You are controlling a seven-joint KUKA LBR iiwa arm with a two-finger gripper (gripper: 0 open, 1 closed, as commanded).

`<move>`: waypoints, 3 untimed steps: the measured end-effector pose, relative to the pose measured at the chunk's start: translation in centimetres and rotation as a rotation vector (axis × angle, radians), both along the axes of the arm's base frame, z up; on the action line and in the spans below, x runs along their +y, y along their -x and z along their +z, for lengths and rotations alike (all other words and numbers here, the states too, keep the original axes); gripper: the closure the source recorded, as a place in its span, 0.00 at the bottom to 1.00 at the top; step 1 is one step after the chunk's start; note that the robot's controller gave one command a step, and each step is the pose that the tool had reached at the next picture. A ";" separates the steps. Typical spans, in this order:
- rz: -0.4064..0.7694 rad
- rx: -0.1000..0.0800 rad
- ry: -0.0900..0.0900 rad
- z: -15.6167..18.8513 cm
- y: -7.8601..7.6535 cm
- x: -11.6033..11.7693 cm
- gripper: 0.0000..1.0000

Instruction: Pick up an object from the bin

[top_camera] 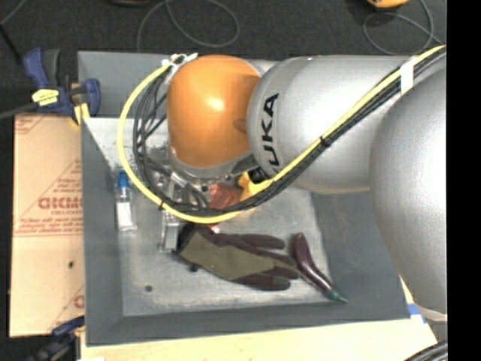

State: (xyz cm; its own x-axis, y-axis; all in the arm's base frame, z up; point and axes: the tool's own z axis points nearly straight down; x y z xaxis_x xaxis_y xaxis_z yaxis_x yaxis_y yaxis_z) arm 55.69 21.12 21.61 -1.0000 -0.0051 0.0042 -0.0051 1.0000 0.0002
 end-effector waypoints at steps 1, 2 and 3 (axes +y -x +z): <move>-0.005 -0.005 -0.001 0.4 -0.1 -0.2 0.00; 0.074 -0.013 -0.004 -0.8 -0.4 -1.3 0.00; 0.127 -0.013 -0.004 -2.1 -0.6 -2.5 0.00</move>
Offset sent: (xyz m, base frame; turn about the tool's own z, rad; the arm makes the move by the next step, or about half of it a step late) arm 0.0138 -0.0736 -0.0692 -0.2912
